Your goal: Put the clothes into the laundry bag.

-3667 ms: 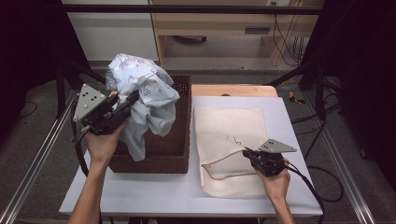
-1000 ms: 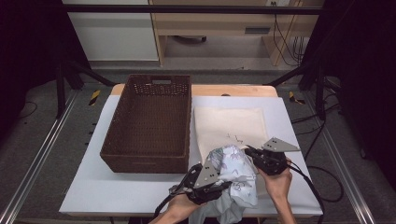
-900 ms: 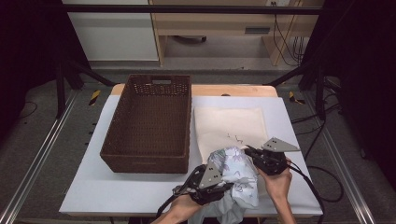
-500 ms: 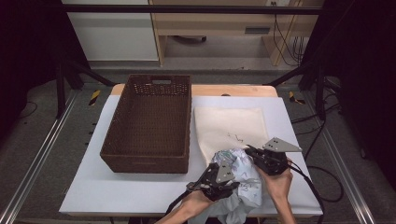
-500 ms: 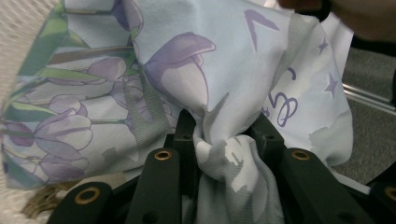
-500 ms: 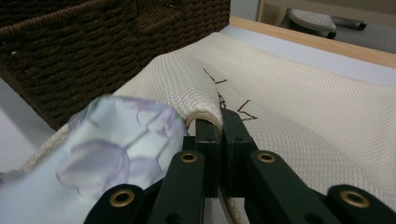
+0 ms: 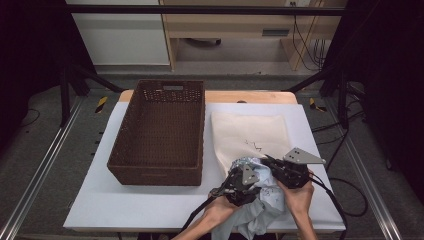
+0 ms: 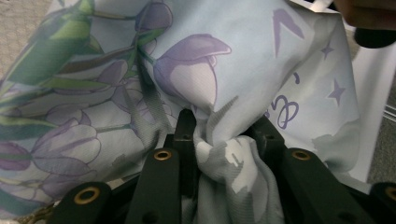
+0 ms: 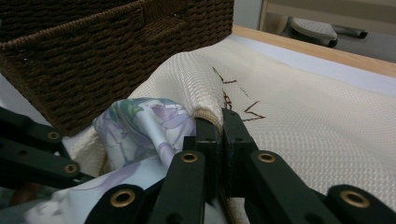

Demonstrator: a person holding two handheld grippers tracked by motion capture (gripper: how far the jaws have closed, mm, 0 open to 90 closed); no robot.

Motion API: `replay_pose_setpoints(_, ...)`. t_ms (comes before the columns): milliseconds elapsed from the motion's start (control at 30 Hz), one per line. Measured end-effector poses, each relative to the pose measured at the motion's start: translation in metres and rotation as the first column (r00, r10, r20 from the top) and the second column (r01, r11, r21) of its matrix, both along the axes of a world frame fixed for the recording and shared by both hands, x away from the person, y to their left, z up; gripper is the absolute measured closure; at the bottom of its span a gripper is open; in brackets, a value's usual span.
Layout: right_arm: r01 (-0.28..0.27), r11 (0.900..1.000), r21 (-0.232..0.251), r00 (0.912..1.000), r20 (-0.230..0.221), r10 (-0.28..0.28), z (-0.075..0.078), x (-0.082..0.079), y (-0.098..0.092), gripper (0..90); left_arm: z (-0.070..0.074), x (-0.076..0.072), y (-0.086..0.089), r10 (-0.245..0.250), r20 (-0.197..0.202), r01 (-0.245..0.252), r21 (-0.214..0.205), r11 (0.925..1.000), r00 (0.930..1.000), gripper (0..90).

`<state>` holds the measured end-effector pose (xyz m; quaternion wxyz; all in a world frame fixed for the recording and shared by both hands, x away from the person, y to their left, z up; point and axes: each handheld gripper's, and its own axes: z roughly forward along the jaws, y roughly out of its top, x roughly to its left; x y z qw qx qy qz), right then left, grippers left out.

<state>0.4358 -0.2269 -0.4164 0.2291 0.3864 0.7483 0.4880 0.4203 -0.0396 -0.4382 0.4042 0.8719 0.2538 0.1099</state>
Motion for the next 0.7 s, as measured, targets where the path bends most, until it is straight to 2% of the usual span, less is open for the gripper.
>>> replay_pose_setpoints(200,-0.018,0.9998,-0.011,0.9998,0.002,0.018,-0.001,-0.001,0.001,87.3,-0.019,0.012,-0.001,0.015,-0.037,-0.015,0.007,0.9999,0.9992,67.9)
replay_pose_setpoints(333,-0.025,0.9996,-0.010,0.9997,0.004,0.025,-0.002,-0.002,0.002,87.3,-0.021,0.012,0.001,0.020,-0.041,-0.021,-0.014,0.9997,0.9990,65.3)
replay_pose_setpoints(400,-0.019,0.9998,-0.011,0.9998,0.003,0.019,-0.002,-0.002,0.002,87.3,-0.019,0.009,0.004,0.002,-0.037,-0.003,-0.032,0.9995,0.9993,60.0)
replay_pose_setpoints(467,-0.013,0.9998,-0.018,0.9999,0.006,0.013,-0.002,-0.001,0.001,87.3,-0.013,0.005,0.011,-0.016,-0.032,0.015,-0.039,0.9991,0.9994,50.1)
replay_pose_setpoints(600,-0.005,0.9997,-0.023,1.0000,0.000,0.005,-0.003,0.000,0.002,87.2,0.009,-0.003,0.033,-0.011,0.018,0.013,-0.087,0.9961,0.9998,38.5)
replay_pose_setpoints(700,-0.004,0.9997,-0.024,1.0000,0.000,0.004,-0.003,0.000,0.002,87.2,0.023,-0.003,0.049,0.026,0.091,-0.017,-0.107,0.9941,0.9955,35.5)
